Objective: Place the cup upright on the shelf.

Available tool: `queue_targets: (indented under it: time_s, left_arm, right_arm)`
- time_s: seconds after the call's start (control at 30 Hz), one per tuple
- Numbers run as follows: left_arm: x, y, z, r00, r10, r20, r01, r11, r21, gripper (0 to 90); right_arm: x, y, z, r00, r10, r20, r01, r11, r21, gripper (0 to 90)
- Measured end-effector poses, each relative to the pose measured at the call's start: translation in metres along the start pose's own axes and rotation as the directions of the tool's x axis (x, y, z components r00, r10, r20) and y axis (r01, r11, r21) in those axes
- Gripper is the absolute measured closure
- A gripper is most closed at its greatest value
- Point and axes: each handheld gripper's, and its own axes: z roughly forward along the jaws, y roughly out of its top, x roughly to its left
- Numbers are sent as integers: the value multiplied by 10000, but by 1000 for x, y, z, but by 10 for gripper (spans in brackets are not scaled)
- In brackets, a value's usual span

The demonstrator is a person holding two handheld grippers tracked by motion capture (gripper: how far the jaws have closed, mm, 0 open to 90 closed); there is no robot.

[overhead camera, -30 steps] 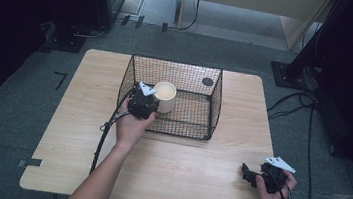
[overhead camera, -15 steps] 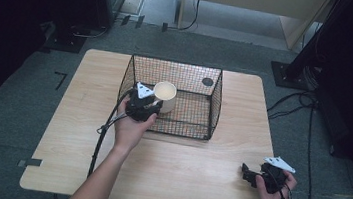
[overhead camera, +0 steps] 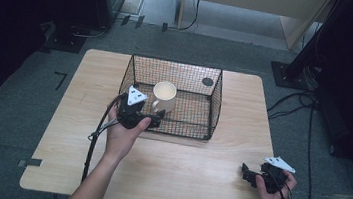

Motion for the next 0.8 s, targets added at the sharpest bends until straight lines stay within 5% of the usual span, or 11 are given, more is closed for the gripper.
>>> queue_targets:
  time_s: [0.07,0.23,0.8]
  left_arm:
    - [-2,-2,-3,9998,107,156,-108,9999,39,0]
    - [-4,-8,-16,9991,419,81,-419,9991,-13,0]
    - [11,-46,-43,9997,166,-187,-169,9997,-154,0]
  right_arm:
    - [0,0,0,10000,-6,2,6,10000,-4,0]
    - [0,0,0,10000,-5,3,5,10000,-3,0]
    - [0,0,0,10000,-57,5,57,10000,-15,0]
